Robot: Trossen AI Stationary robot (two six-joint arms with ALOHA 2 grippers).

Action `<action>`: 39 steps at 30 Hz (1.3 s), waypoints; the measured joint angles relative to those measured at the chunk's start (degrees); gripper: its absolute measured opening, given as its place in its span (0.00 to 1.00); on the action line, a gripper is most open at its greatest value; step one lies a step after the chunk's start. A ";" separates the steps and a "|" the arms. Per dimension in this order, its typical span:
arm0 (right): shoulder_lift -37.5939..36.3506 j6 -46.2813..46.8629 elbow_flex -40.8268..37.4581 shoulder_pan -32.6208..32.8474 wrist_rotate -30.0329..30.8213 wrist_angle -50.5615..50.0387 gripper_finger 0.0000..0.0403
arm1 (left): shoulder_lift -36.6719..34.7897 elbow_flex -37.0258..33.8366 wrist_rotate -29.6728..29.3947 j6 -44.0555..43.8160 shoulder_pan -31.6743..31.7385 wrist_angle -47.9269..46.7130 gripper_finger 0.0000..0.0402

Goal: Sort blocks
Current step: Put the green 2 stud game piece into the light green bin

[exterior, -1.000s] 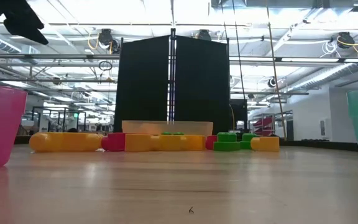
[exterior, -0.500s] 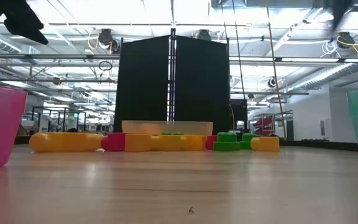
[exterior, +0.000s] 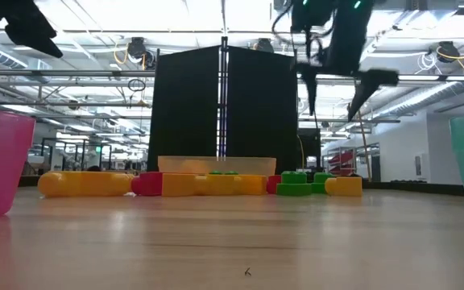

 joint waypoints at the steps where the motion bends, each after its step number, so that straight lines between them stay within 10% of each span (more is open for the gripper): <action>1: 0.86 -0.03 -0.04 -1.22 -0.10 0.80 0.83 | 0.00 0.01 0.01 -0.01 0.01 0.00 0.86; 20: 23.54 3.89 -0.15 -8.72 -13.07 13.36 0.81 | 0.00 0.02 0.27 0.62 -0.01 -0.07 0.86; 31: 24.97 3.11 0.07 -10.82 -16.64 14.80 0.27 | 0.00 0.02 0.23 2.09 -0.01 -0.11 0.86; 39: 19.34 -2.18 -0.33 -10.52 -16.76 11.02 0.27 | 0.00 0.02 0.21 2.46 -0.01 -0.11 0.86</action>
